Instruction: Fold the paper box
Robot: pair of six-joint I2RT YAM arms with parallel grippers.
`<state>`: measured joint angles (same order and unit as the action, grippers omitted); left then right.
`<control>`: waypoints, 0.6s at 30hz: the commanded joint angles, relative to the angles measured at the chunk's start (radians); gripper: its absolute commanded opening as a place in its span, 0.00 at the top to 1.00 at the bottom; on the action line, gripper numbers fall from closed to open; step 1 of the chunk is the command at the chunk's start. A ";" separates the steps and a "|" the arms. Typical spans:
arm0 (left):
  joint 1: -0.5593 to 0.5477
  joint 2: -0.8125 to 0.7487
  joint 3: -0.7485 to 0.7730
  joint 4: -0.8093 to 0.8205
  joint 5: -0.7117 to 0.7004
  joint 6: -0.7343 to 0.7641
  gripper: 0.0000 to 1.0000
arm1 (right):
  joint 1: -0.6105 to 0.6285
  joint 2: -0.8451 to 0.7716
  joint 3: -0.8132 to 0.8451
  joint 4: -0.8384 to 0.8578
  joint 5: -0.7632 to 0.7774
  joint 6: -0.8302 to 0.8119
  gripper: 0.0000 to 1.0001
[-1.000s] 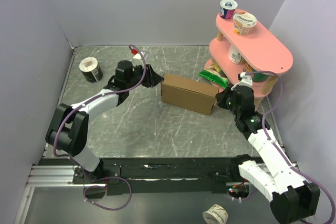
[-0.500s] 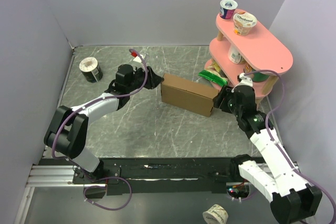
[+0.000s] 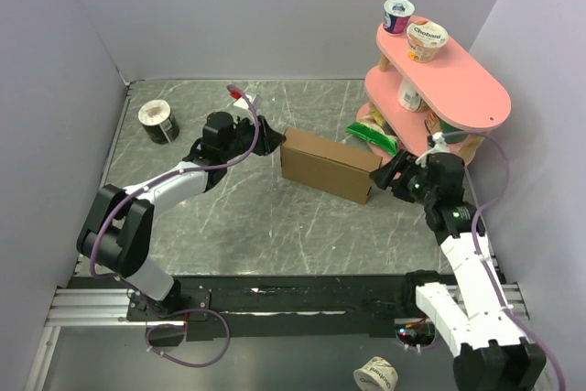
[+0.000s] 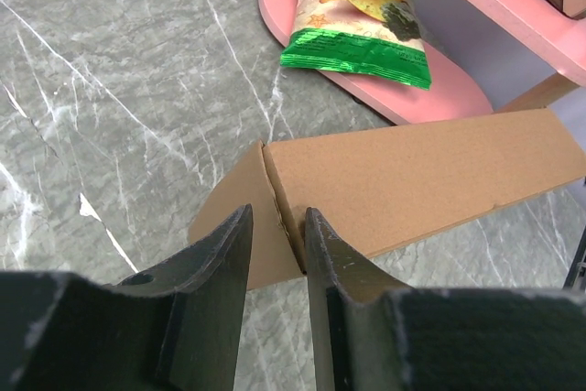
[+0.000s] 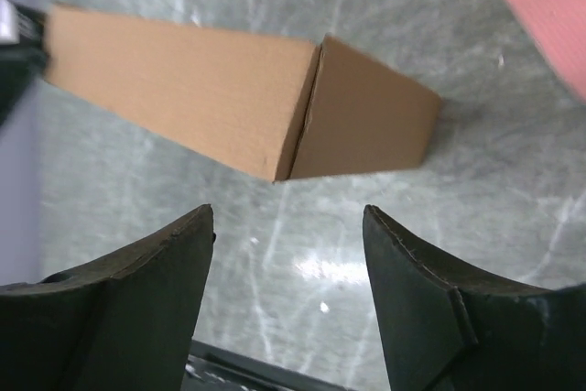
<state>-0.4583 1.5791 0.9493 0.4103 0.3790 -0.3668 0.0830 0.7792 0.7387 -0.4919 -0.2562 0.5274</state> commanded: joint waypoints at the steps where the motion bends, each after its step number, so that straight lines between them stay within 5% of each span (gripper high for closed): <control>1: -0.017 0.085 -0.076 -0.383 -0.017 0.077 0.66 | -0.141 -0.015 -0.047 0.137 -0.208 0.063 0.29; 10: -0.019 0.079 -0.076 -0.392 -0.022 0.080 0.67 | -0.224 0.023 -0.137 0.331 -0.347 0.137 0.36; 18: -0.022 0.081 -0.069 -0.401 -0.025 0.083 0.67 | -0.276 -0.005 -0.145 0.334 -0.377 0.146 0.37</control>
<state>-0.4614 1.5787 0.9581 0.3946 0.3763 -0.3557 -0.1596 0.7956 0.5957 -0.2222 -0.5957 0.6613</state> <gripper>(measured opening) 0.339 0.637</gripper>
